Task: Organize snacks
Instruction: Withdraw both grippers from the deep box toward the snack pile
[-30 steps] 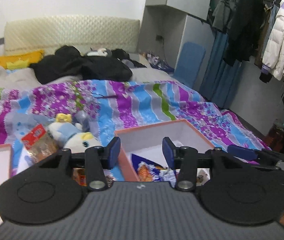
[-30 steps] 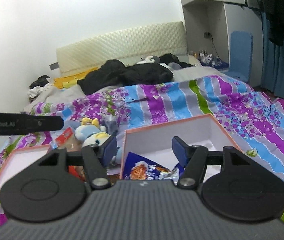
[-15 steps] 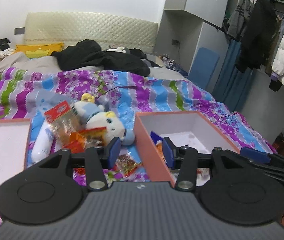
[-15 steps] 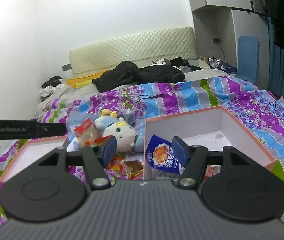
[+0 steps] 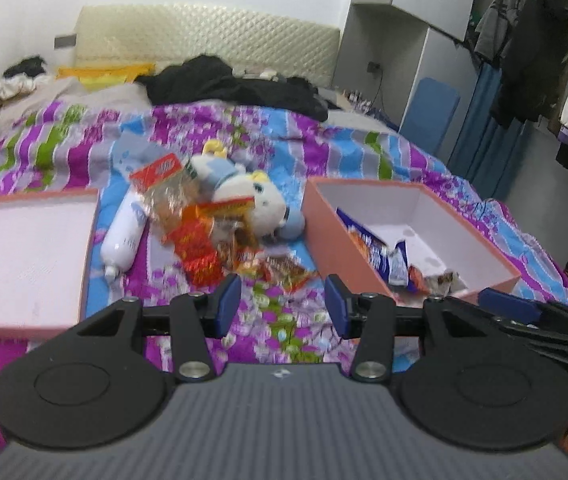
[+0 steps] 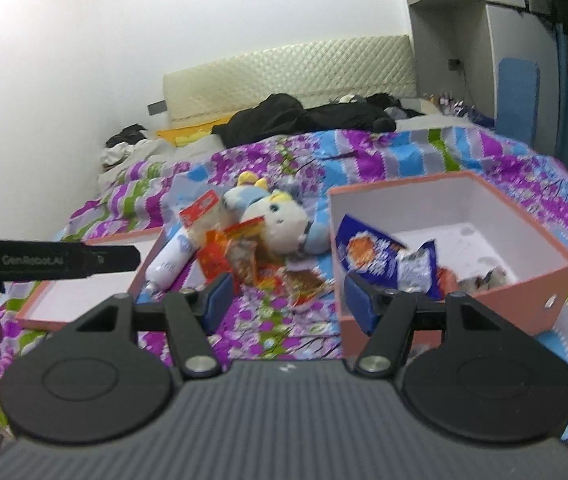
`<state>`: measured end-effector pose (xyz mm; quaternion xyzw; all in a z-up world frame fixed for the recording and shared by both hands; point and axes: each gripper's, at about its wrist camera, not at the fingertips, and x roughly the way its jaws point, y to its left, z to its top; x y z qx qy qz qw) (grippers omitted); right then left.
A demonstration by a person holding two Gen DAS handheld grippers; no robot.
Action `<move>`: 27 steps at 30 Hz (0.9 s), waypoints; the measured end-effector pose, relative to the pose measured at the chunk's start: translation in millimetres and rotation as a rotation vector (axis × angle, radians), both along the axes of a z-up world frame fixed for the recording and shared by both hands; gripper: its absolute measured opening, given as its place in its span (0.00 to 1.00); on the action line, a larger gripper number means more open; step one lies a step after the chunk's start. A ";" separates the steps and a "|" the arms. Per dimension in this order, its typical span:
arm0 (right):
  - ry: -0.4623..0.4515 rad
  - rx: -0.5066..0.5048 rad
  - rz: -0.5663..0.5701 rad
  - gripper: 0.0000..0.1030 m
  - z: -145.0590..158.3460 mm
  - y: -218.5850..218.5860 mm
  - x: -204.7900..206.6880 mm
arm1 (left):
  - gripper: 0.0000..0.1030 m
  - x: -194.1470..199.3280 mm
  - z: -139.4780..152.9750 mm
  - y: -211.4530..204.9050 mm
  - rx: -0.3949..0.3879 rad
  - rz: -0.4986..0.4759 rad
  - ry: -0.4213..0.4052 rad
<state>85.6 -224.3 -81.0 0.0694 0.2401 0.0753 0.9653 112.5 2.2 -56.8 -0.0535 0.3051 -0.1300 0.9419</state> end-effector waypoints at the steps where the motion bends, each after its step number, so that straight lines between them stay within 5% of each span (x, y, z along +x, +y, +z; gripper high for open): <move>1: 0.008 0.009 -0.001 0.62 -2.3 1.2 -1.8 | 0.51 -2.1 -1.4 1.4 -0.007 0.004 0.010; 16: 0.055 -0.023 0.053 0.62 -25.9 37.0 -7.8 | 0.51 -7.9 -30.6 27.7 -0.018 0.053 0.073; 27: 0.015 -0.211 0.092 0.53 -51.2 82.0 25.9 | 0.54 36.4 -71.6 51.0 -0.020 0.100 0.125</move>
